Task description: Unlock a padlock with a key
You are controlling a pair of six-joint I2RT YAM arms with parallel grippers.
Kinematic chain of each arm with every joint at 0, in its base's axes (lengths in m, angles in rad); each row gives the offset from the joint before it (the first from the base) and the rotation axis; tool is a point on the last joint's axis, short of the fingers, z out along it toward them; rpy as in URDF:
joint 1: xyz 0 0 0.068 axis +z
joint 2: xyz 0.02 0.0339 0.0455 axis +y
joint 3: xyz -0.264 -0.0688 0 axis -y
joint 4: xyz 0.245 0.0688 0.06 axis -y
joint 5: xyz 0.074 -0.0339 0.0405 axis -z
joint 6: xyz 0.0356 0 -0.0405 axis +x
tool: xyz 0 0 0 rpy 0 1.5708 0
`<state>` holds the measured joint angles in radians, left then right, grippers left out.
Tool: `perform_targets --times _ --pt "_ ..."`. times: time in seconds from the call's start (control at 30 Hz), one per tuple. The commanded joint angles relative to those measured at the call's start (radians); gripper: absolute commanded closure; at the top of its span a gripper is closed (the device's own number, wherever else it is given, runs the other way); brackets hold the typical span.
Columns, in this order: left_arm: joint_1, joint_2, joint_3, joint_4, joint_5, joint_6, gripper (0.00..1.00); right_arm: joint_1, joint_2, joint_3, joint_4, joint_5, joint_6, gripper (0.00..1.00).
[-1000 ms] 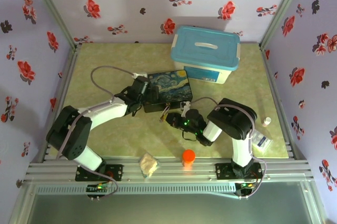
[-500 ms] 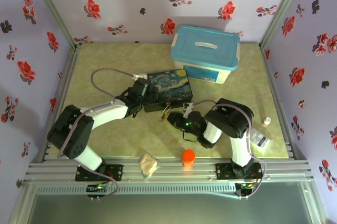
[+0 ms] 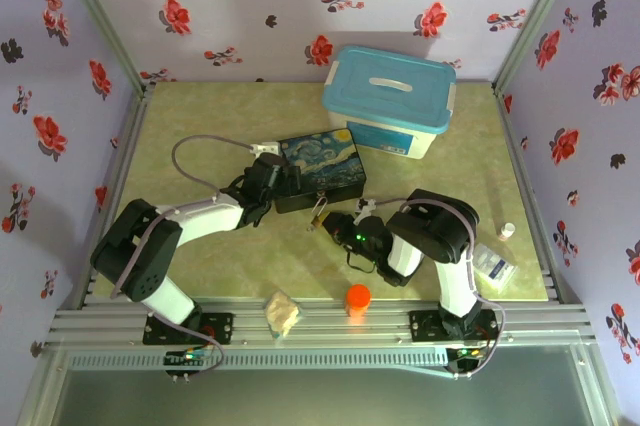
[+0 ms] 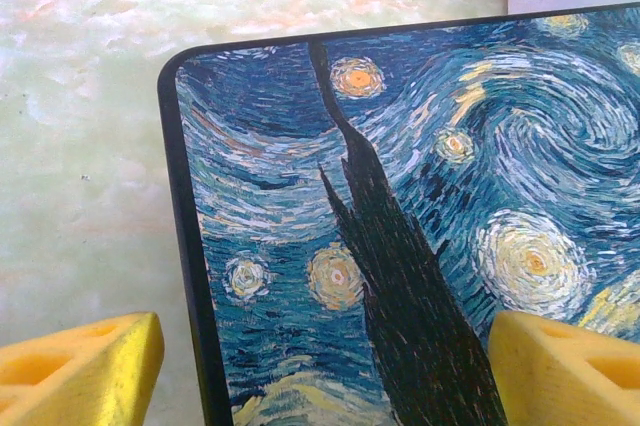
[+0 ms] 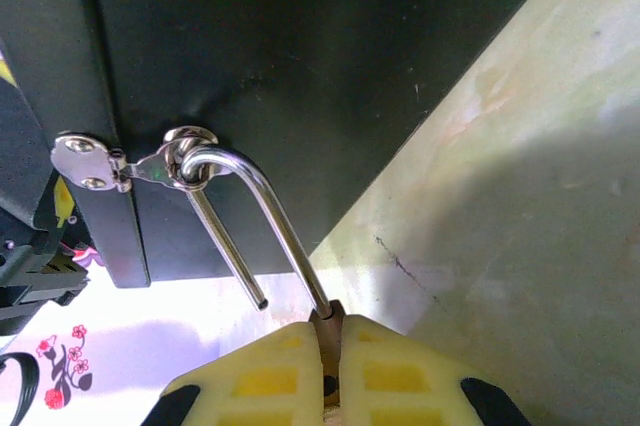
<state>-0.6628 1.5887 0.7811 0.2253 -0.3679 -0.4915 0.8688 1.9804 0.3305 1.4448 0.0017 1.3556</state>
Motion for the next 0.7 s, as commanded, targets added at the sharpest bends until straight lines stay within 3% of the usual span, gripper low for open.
perform_targets --times 0.0,0.2,0.67 --pt "0.009 0.061 -0.068 -0.159 -0.068 0.033 0.16 -0.012 -0.037 -0.025 -0.058 0.123 0.018 1.0" --pt "0.009 0.036 -0.09 -0.141 -0.067 0.041 0.16 0.04 0.032 0.017 -0.058 0.15 0.22 1.0" --pt "0.008 0.017 -0.105 -0.137 -0.065 0.058 0.17 0.109 0.096 0.064 -0.057 0.296 0.446 1.0"
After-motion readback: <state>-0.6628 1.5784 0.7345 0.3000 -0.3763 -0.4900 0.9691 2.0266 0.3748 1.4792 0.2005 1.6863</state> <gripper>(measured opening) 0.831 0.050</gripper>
